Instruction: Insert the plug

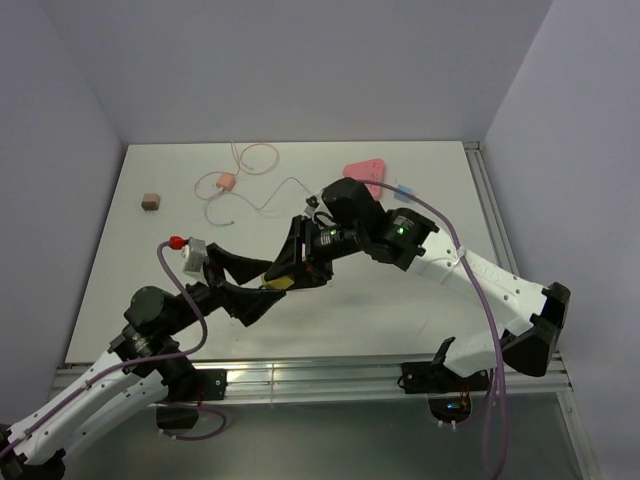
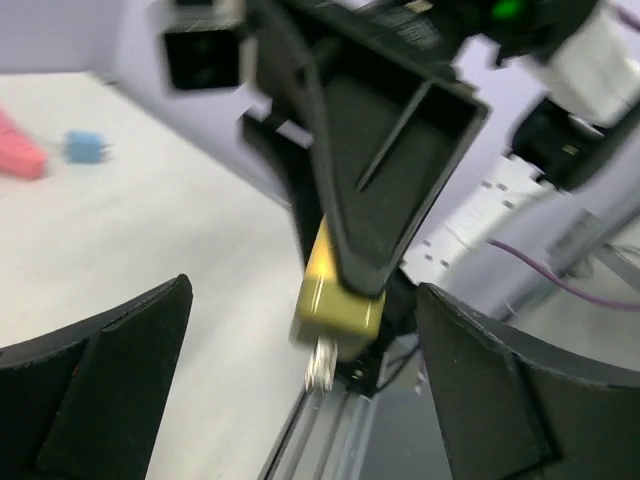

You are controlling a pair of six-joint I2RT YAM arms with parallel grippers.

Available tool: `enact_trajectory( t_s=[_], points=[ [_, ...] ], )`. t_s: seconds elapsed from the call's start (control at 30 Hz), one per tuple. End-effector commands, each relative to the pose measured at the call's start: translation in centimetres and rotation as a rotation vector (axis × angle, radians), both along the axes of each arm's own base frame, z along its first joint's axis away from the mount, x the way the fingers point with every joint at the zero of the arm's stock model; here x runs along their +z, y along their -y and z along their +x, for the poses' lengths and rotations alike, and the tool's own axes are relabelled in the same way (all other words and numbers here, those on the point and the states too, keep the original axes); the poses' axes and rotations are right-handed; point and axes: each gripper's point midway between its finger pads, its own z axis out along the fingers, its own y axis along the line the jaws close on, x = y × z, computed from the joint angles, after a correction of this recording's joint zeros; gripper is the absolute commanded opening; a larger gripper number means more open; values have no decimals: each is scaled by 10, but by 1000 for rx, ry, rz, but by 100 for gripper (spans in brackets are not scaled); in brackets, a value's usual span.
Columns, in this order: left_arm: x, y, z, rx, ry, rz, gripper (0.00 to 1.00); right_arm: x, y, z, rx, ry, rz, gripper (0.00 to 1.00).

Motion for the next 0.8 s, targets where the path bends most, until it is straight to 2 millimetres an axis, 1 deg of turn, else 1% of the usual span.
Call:
enact_trajectory(
  t_s=[0.0, 0.03, 0.07, 0.1, 0.13, 0.17, 0.2, 0.23, 0.27, 0.3, 0.33, 0.37, 0.4, 0.43, 0.47, 0.5, 0.53, 0.57, 0.6, 0.63, 0.67, 0.7, 0.73, 0.77],
  points=[
    [-5, -26, 25, 207, -115, -31, 100, -3, 26, 45, -56, 260, -164, 0],
    [-13, -35, 35, 280, -158, -40, 99, -26, 46, 74, -146, 302, -323, 0],
    [-16, -41, 36, 310, -179, -54, 100, -30, 56, 85, -145, 368, -394, 0],
    [-26, -47, 44, 364, -255, -63, 100, -25, 64, 94, -165, 408, -448, 0],
    [-37, -58, 57, 464, -320, -66, 100, -29, 71, 106, -188, 450, -511, 0],
    [-61, -62, 64, 517, -395, -5, 100, -40, 72, 114, -176, 463, -576, 0],
    [-67, -63, 67, 542, -450, -10, 100, -38, 73, 117, -178, 470, -601, 0],
    [-76, -66, 70, 573, -489, 2, 100, -47, 74, 128, -199, 492, -655, 0],
    [-94, -71, 77, 638, -542, 42, 99, -52, 73, 129, -213, 496, -691, 0],
    [-102, -72, 80, 662, -593, 34, 100, -54, 76, 131, -226, 493, -730, 0],
    [-110, -74, 82, 687, -627, 43, 99, -64, 75, 136, -225, 490, -770, 0],
    [-127, -77, 85, 733, -676, 86, 98, -65, 74, 140, -231, 504, -789, 0],
    [-134, -77, 86, 755, -729, 67, 97, -71, 74, 142, -229, 509, -819, 0],
    [-147, -78, 88, 785, -772, 93, 96, -81, 72, 145, -220, 497, -851, 0],
    [-152, -83, 91, 828, -802, 85, 94, -86, 69, 145, -205, 493, -860, 0],
    [-162, -86, 90, 862, -864, 78, 93, -92, 68, 146, -203, 490, -873, 0],
    [-172, -87, 90, 889, -891, 100, 87, -100, 64, 147, -208, 473, -884, 0],
    [-175, -92, 93, 935, -928, 64, 82, -107, 55, 146, -193, 463, -861, 0],
    [-186, -100, 90, 981, -964, 87, 76, -112, 50, 145, -183, 455, -853, 0],
    [-195, -105, 89, 1026, -991, 107, 60, -118, 47, 145, -191, 439, -853, 0],
    [-196, -108, 90, 1056, -1005, 97, 54, -125, 45, 146, -194, 432, -858, 0],
    [-198, -110, 92, 1077, -1016, 92, 51, -128, 42, 147, -202, 435, -864, 0],
    [-202, -107, 94, 1076, -1016, 109, 48, -137, 38, 148, -205, 418, -878, 0],
    [-204, -105, 95, 1076, -1013, 126, 47, -139, 33, 149, -209, 416, -873, 0]
  ],
)
